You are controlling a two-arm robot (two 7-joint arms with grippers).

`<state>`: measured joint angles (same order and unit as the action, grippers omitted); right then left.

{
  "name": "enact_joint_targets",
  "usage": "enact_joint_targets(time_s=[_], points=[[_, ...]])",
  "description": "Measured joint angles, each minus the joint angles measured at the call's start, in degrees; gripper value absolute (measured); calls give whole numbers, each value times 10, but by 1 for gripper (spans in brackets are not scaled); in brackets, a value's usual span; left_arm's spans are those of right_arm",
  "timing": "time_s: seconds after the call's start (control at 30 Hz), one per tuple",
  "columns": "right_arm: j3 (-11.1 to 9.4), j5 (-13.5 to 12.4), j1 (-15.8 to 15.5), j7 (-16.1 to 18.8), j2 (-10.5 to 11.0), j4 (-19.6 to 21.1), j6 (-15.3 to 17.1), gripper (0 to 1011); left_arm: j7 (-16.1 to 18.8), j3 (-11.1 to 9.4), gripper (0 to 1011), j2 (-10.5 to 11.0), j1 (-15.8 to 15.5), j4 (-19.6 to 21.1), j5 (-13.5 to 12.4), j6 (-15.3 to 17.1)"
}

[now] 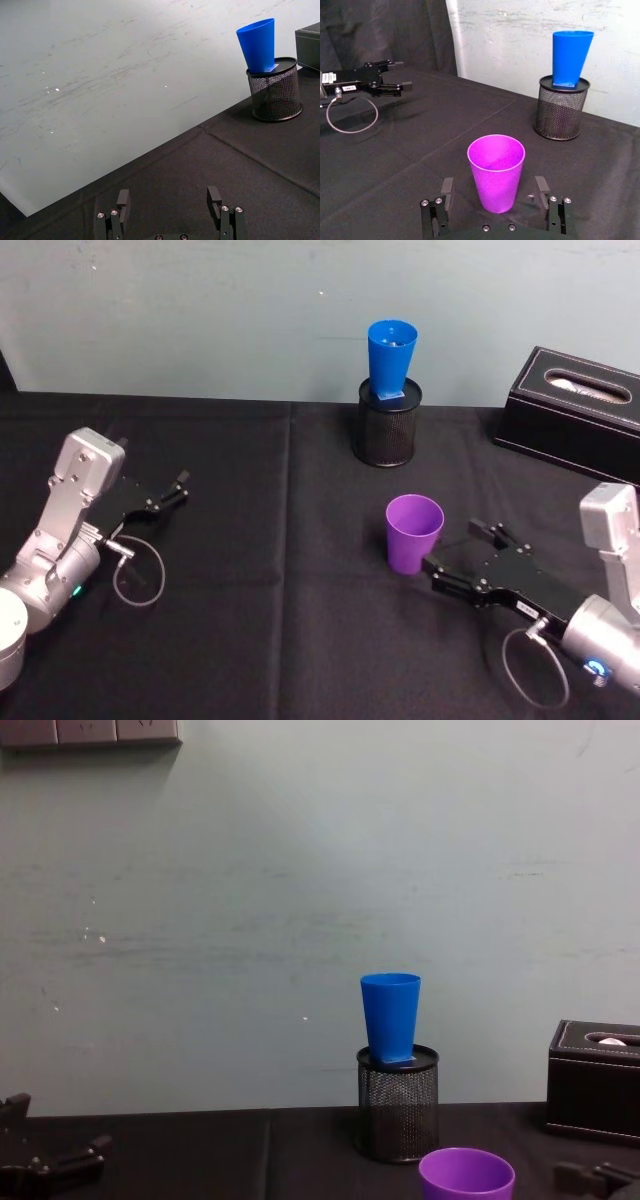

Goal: Pick up one cup with a gripper and tap it against the other cup.

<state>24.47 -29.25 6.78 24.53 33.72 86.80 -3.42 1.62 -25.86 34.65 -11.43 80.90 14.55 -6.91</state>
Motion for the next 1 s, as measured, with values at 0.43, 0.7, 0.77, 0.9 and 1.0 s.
enact_joint_targets(time_s=[0.43,0.7,0.77,0.9,1.0], points=[[8,29,33,13,-42,-53,2,1003,0,0,1005,0,0,0,0,0],[12,46,57,24,-67,-83,-6,1003,0,0,1005,0,0,0,0,0],[13,52,64,26,-74,-92,-8,1003,0,0,1004,0,0,0,0,0],[14,60,73,29,-86,-107,-12,1003,0,0,1005,0,0,0,0,0],[13,65,79,30,-94,-118,-15,1003,0,0,1004,0,0,0,0,0]])
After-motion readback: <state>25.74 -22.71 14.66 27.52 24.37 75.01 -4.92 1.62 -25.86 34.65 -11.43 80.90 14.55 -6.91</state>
